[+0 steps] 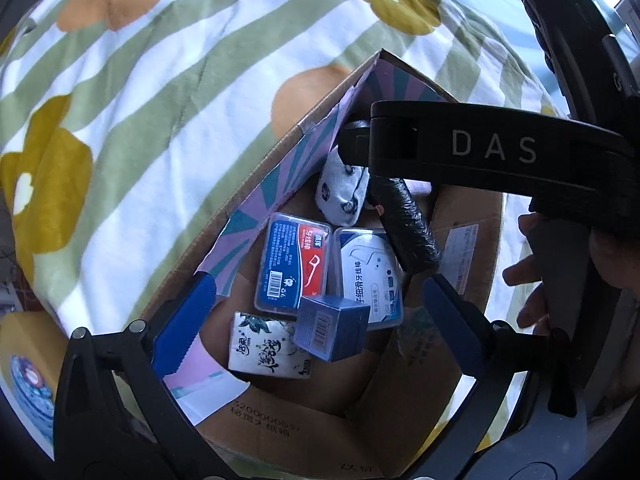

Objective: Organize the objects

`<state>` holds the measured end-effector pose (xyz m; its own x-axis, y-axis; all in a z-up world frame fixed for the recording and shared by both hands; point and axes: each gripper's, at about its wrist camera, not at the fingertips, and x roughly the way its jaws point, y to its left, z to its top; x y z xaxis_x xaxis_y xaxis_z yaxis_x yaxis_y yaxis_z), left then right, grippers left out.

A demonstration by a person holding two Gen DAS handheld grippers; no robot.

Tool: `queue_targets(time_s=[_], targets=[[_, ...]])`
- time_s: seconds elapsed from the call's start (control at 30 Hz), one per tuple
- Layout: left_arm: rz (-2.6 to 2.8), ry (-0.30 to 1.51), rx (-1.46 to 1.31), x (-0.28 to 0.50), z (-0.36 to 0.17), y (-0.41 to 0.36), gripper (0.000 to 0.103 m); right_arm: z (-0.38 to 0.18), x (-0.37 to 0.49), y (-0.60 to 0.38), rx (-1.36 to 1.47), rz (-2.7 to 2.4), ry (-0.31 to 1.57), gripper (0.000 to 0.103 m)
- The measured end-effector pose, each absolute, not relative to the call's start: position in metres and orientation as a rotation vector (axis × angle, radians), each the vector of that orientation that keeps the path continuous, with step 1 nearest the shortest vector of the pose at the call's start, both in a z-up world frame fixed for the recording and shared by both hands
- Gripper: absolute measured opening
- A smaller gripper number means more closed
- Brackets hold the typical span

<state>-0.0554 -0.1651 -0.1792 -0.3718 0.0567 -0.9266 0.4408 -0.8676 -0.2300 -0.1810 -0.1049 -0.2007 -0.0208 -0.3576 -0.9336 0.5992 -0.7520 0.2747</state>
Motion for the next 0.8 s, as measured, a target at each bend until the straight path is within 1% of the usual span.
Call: queue_targets(time_s=[0.27,0.47,0.63,0.8], targets=[[-2.325,0.673,1.596,-0.051,-0.173,-0.167,0.103,-0.194,-0.179,-0.096,1.606,-1.886,0.266,0.101],[-2.334,0.65,1.609,-0.047,-0.166,-0.165,0.103,-0.178,-0.17,-0.096,1.574,-1.908,0.296,0.101],[-2.36,0.625,1.622,-0.044,-0.15,-0.161,0.103,-0.155,-0.165,-0.087,1.575,-1.942,0.281,0.101],[-2.428,0.566,1.619,-0.044,-0.121,-0.153,0.103,-0.123,-0.158,-0.065,1.57,-2.018,0.241,0.101]])
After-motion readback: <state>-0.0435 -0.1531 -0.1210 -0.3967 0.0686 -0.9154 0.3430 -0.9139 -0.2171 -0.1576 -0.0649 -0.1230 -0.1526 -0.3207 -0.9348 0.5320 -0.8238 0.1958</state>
